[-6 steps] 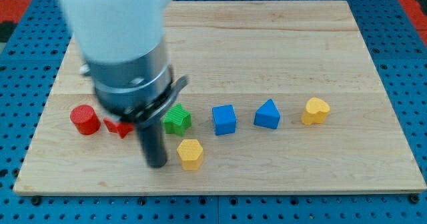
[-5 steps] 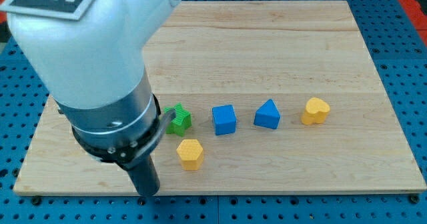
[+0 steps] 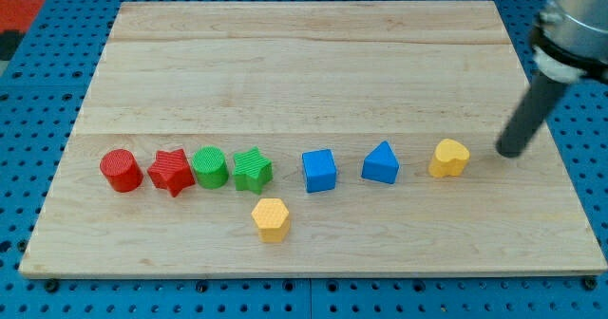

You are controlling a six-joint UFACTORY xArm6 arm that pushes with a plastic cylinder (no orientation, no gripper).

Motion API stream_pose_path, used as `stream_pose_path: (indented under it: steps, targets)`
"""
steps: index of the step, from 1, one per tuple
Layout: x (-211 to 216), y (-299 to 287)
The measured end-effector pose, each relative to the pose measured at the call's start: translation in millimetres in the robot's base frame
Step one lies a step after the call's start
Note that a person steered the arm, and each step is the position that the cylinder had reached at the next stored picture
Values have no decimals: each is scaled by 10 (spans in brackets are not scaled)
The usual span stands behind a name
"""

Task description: Slide the yellow heart closer to the yellow hexagon

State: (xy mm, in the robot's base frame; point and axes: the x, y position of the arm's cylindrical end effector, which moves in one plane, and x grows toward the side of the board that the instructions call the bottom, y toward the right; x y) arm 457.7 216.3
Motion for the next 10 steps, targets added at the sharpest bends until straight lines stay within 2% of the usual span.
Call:
stream_pose_path:
  steps: [1,2,3,4,5,6,8,9,10]
  targets:
    - [-80,-767]
    - [130,-911]
    - [267,-783]
    - [40,-608]
    - [105,-182]
    - [441,-178]
    - [960,-733]
    - [1081,-1333]
    - [1079,-1682]
